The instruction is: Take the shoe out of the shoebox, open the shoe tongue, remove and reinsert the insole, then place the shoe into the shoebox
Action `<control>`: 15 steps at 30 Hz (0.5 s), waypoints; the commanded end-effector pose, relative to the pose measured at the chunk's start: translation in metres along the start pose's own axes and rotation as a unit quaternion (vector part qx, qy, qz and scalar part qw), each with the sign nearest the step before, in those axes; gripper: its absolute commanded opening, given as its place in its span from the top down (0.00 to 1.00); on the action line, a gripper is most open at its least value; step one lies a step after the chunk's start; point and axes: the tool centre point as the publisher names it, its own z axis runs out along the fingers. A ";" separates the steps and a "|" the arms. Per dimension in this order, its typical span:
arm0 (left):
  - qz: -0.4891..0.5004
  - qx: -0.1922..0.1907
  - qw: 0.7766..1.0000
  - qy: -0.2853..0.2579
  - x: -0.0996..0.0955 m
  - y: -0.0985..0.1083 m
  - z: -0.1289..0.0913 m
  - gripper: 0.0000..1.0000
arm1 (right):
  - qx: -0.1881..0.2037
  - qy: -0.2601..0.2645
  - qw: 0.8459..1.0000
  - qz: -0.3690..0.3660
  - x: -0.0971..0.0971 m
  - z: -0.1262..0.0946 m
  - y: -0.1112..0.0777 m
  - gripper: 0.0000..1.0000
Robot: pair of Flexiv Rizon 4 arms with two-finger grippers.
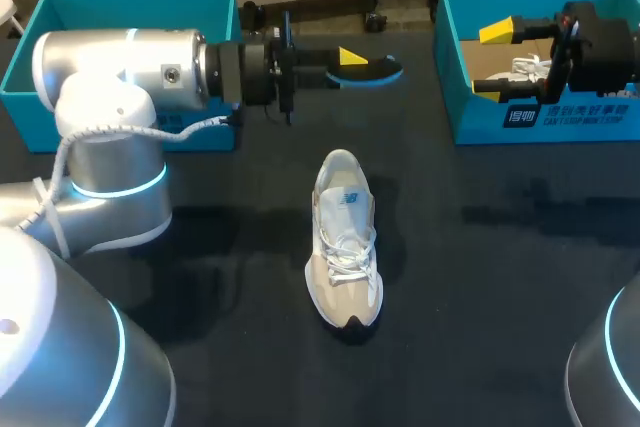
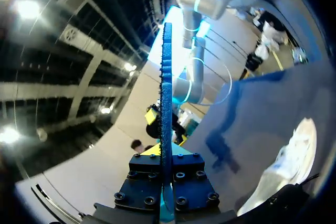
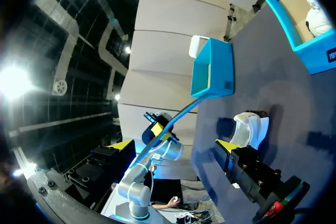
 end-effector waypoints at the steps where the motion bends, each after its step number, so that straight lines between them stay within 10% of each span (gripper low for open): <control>1: -0.321 0.003 0.947 0.017 -0.001 -0.004 -0.003 1.00 | 0.000 -0.001 1.000 0.000 0.000 0.001 0.000 0.00; 15: -0.422 0.030 0.906 0.033 0.004 0.006 -0.006 1.00 | 0.000 -0.001 1.000 0.000 0.000 0.001 0.000 0.00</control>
